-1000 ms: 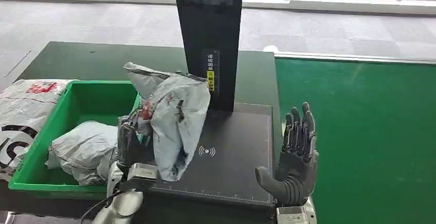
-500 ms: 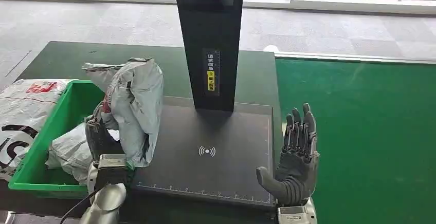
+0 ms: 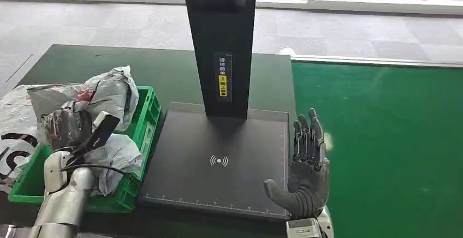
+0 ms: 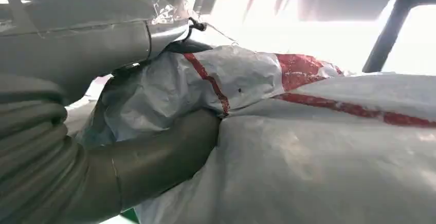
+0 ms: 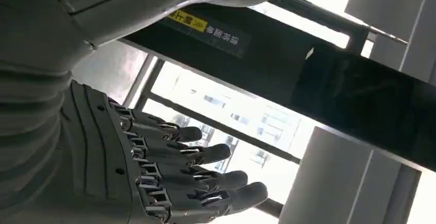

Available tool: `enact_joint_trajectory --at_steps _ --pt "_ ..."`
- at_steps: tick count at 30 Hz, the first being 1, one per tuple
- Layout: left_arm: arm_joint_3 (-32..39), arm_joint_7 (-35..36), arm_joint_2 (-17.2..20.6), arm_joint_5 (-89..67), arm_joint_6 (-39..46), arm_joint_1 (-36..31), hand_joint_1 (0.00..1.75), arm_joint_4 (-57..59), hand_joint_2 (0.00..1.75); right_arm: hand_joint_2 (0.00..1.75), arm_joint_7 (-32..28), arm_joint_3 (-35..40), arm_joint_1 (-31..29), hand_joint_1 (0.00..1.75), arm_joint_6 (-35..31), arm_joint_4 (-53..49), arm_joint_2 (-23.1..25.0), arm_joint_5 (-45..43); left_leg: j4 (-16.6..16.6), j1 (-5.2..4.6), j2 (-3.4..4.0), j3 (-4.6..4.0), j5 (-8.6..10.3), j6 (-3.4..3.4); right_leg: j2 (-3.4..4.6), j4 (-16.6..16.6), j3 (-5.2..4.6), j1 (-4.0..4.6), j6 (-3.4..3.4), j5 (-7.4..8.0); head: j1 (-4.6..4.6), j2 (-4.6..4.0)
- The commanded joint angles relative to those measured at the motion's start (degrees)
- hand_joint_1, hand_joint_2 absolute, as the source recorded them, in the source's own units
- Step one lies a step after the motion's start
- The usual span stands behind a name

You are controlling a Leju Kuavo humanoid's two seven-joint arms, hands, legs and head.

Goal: Moved the parcel from conveyor to table for the left to box.

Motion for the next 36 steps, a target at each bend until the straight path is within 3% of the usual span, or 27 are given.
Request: enact_joint_trajectory --at_steps 1,9,16,17,18,19,26,31,33,36 --pt "5.3 2.2 1.2 -1.9 -0.2 -4.4 1.75 14.0 1.75 1.75 -0.2 -1.3 -0.2 0.00 0.0 2.8 0.7 0.2 -0.1 -0.05 0.09 0.06 0.06 0.00 0.10 -0.1 0.02 -0.04 0.03 0.07 -0.02 0.00" --pt "7.6 9.7 3.9 -10.9 -2.0 -7.8 1.75 20.5 1.75 1.75 -0.2 -1.5 3.4 0.00 -0.7 0.5 0.1 1.3 -0.1 -0.03 0.22 -0.04 0.03 -0.02 0.23 0.0 -0.14 -0.01 0.01 0.04 0.00 0.00" --pt "9.1 11.6 4.6 -14.1 -3.0 -7.4 1.75 20.3 1.75 1.75 -0.2 -2.3 3.4 0.00 0.2 0.6 1.0 2.1 -0.1 -0.02 0.49 -0.10 0.04 -0.05 0.48 0.0 -0.28 -0.01 -0.02 0.10 0.00 0.00" --pt "9.1 12.2 4.4 -15.4 -2.5 -7.0 0.30 19.5 1.75 1.75 -0.2 -2.3 3.5 0.00 0.2 0.6 1.0 2.2 -0.1 -0.01 0.52 -0.14 0.07 -0.05 0.52 -0.1 -0.33 0.00 -0.01 0.15 0.00 0.00" --pt "9.2 11.9 4.1 -15.8 -1.7 -6.5 0.00 18.7 1.75 1.75 -0.2 -2.3 3.5 0.00 0.1 0.6 1.1 2.3 -0.2 -0.01 0.49 -0.14 0.09 -0.06 0.49 -0.1 -0.33 0.01 -0.01 0.17 0.00 0.00" --pt "9.4 11.8 3.4 -16.1 -0.9 -5.8 0.00 17.1 0.00 1.75 -0.2 -2.3 3.6 0.00 0.0 0.8 1.2 2.5 -0.1 -0.01 0.55 -0.08 -0.01 -0.06 0.55 0.0 -0.29 0.00 -0.03 0.08 0.00 0.00" --pt "9.3 9.8 -0.9 -16.4 1.2 -1.8 0.00 7.4 0.00 1.75 -0.2 -2.2 3.6 0.00 -1.0 1.0 1.4 2.9 -0.1 -0.04 0.51 -0.07 0.00 -0.04 0.50 0.0 -0.28 -0.03 -0.02 0.09 0.00 0.00" --pt "7.7 1.9 -6.6 -7.6 5.6 5.1 0.00 -7.0 0.00 1.75 -0.2 -1.4 4.0 0.00 -3.1 1.3 0.8 2.7 -0.2 -0.07 0.45 -0.11 0.07 -0.01 0.44 -0.2 -0.29 -0.06 0.04 0.15 0.00 0.00" --pt "10.7 -9.4 -11.9 1.2 8.6 9.4 0.00 -19.3 0.00 1.75 -0.2 -1.0 4.2 0.00 -4.0 1.6 0.5 2.3 -0.2 -0.15 0.54 -0.04 0.00 0.00 0.53 -0.1 -0.24 -0.06 0.03 0.12 0.00 0.00" --pt "17.6 -17.0 -20.6 -4.3 8.6 13.1 0.00 -31.7 0.00 1.75 -0.2 -1.2 4.0 0.00 -4.0 1.9 0.7 2.1 -0.2 -0.21 0.71 -0.02 -0.08 0.08 0.71 -0.2 -0.24 -0.09 0.06 0.15 0.00 0.00"
